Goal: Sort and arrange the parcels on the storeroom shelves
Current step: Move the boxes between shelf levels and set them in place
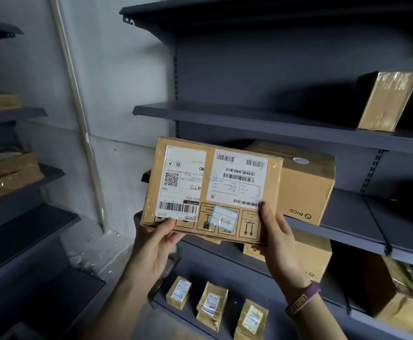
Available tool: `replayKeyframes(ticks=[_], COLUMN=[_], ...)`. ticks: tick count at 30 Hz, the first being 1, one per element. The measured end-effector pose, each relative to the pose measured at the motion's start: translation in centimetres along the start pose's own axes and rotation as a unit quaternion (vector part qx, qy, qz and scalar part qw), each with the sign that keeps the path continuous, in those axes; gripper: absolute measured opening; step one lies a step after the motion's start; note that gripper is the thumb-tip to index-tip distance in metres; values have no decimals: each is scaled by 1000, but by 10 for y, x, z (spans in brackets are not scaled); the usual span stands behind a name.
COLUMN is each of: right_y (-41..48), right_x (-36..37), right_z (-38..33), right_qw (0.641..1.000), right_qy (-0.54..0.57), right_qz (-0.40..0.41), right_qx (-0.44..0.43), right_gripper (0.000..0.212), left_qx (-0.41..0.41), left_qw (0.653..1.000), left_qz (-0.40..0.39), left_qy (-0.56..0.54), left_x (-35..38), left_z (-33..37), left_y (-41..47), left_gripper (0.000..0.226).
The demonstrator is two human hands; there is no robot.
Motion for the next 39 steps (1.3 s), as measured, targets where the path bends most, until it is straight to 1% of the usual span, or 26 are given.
replayKeyframes(ticks=[2, 3, 5, 6, 7, 9, 11, 13, 15, 18, 20, 22, 24, 26, 28, 30, 32, 33, 36, 39], right_y=[0, -1, -1, -3, -5, -11, -18, -27, -38, -60, -80, -105, -132, -162, -192, -225, -263, -282, -338, -393], right_x=[-6, -10, -19, -24, -28, -33, -43, -52, -61, -73, -88, -108, -128, -148, -166, -184, -205, -217, -249, -284], right_z=[-5, -7, -7, -5, -2, 1, 4, 4, 6, 9, 4, -4, -13, -26, -43, -61, -80, -90, -121, -154], right_qw=[1000, 1000, 1000, 1000, 1000, 999, 999, 998, 996, 991, 984, 970, 955, 938, 922, 903, 874, 858, 822, 791], right_qy=[-18, -25, -25, -24, -23, -18, -9, 4, 15, 19, 5, -17, -30, -48, -52, -56, -61, -62, -73, -88], right_qz=[6, 5, 4, 5, 6, 13, 34, 57, 89, 131, 181, 242, 293, 340, 376, 413, 465, 490, 539, 575], right_qx=[-10, -9, 0, 7, 15, 24, 25, 19, 12, 5, -6, -22, -36, -50, -76, -105, -129, -139, -166, -192], right_gripper=[40, 37, 33, 33, 33, 32, 32, 33, 35, 35, 38, 43, 43, 44, 46, 40, 33, 31, 32, 34], left_qx=[-26, -54, -104, -126, -147, -179, -201, -215, -222, -219, -217, -232, -267, -297, -308, -310, -305, -301, -303, -295], left_qw=[998, 996, 989, 982, 973, 958, 950, 943, 943, 946, 943, 935, 922, 899, 876, 858, 839, 830, 796, 769], left_qz=[-16, -21, -34, -48, -60, -66, -71, -82, -94, -122, -131, -162, -187, -236, -293, -335, -381, -402, -473, -516], left_qy=[52, 69, 104, 133, 167, 214, 228, 239, 230, 208, 217, 213, 211, 219, 230, 234, 240, 242, 226, 234], left_x=[0, -2, -5, -3, -1, 5, 11, 15, 17, 28, 36, 51, 71, 101, 137, 176, 219, 241, 310, 378], left_z=[5, 6, 9, 8, 4, -8, -27, -41, -50, -55, -63, -81, -103, -125, -143, -160, -178, -185, -207, -232], left_y=[-1, -1, 3, 6, 9, 12, 10, 4, 2, 3, 2, -6, -17, -30, -45, -60, -80, -92, -136, -183], left_gripper=[54, 60, 79, 84, 84, 75, 73, 77, 77, 57, 48, 47, 51, 53, 51, 55, 61, 59, 55, 68])
Point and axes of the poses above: each hand's wrist, its own y-axis towards the middle knuckle, its own x-axis out of the palm, z = x × y, the point moved 8 cm from there along y, towards the middle knuckle, and after that the axes turned 12 degrees about y, right-handed, at the moved point
